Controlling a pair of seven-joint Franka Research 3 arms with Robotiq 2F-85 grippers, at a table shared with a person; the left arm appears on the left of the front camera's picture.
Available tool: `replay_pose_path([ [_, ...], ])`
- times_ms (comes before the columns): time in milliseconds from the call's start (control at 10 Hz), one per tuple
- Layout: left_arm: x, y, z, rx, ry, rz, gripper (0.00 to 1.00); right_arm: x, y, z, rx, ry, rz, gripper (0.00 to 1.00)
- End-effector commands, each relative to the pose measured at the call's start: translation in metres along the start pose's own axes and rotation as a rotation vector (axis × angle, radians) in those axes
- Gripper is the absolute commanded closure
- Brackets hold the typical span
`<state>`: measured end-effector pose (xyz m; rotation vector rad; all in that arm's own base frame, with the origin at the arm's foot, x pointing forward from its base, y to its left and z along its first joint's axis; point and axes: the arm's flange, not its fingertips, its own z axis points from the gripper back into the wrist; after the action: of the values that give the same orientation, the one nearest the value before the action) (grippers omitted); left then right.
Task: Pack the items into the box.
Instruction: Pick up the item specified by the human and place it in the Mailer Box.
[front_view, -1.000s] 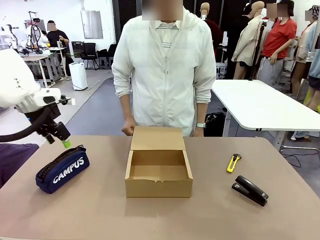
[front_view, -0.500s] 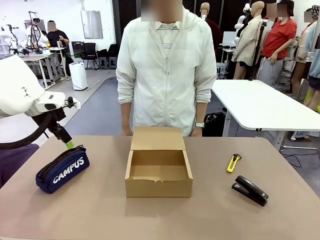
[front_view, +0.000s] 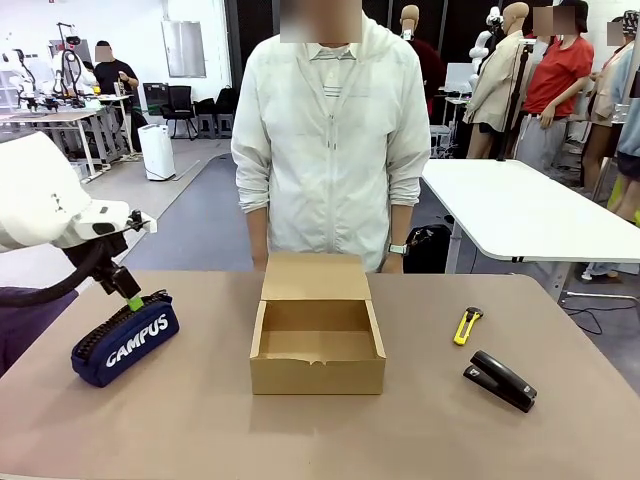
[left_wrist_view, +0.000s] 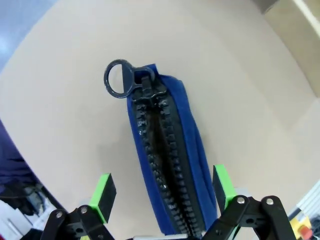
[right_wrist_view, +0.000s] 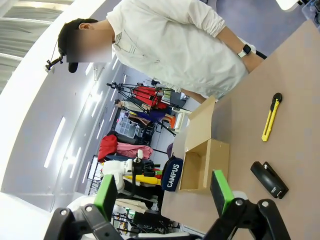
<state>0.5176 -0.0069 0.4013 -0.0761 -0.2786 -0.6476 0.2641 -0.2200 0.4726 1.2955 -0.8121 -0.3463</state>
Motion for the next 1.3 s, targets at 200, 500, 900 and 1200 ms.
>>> replay_pose_path([
  [200,-0.007,-0.005,-0.056,-0.066,0.096,0.058,0.0,0.004,0.001,-0.002,0.022,-0.018,0.028,0.0],
  [500,-0.014,-0.002,-0.079,-0.089,0.127,0.071,0.0,0.004,0.001,-0.002,0.022,-0.018,0.028,0.0],
  [900,-0.015,-0.007,-0.079,-0.052,0.113,0.073,1.0,0.004,0.001,-0.002,0.022,-0.018,0.028,0.0],
  [1200,-0.017,-0.007,-0.073,-0.027,0.126,0.07,1.0,0.004,0.001,-0.002,0.022,-0.018,0.028,0.0],
])
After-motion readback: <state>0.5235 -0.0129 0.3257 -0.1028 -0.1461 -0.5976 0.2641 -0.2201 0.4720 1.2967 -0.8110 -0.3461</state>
